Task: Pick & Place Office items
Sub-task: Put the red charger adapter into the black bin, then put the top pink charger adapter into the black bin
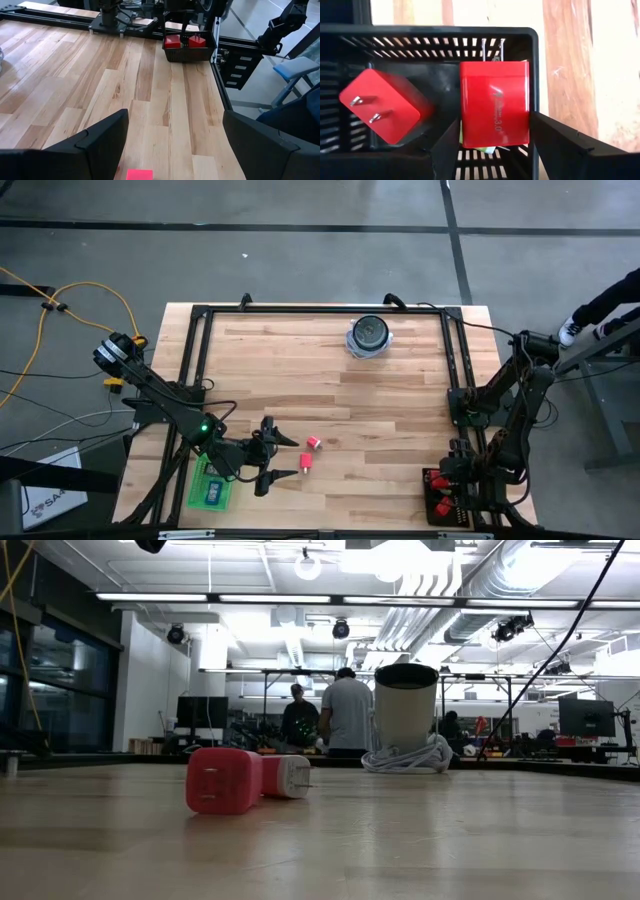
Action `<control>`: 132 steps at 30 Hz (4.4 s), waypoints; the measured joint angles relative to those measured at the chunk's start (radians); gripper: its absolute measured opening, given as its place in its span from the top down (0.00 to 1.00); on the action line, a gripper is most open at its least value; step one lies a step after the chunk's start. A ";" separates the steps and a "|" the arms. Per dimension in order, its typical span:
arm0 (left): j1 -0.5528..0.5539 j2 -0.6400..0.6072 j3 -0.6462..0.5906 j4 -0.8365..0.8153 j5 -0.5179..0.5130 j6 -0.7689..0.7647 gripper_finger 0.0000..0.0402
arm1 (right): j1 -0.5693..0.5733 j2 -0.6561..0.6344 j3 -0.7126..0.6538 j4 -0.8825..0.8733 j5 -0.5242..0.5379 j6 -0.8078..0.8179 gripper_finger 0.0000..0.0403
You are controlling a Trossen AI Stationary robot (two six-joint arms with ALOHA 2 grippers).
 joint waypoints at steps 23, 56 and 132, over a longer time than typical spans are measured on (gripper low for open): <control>0.000 0.000 0.000 0.000 0.000 0.000 0.21 | 0.000 -0.001 0.000 0.000 -0.003 -0.004 0.43; 0.000 0.000 0.000 0.000 0.000 0.000 0.21 | -0.086 -0.013 0.043 -0.029 -0.078 -0.131 0.43; 0.000 0.000 0.000 0.011 0.000 0.000 0.21 | -0.842 0.474 0.172 1.159 0.233 -1.120 0.43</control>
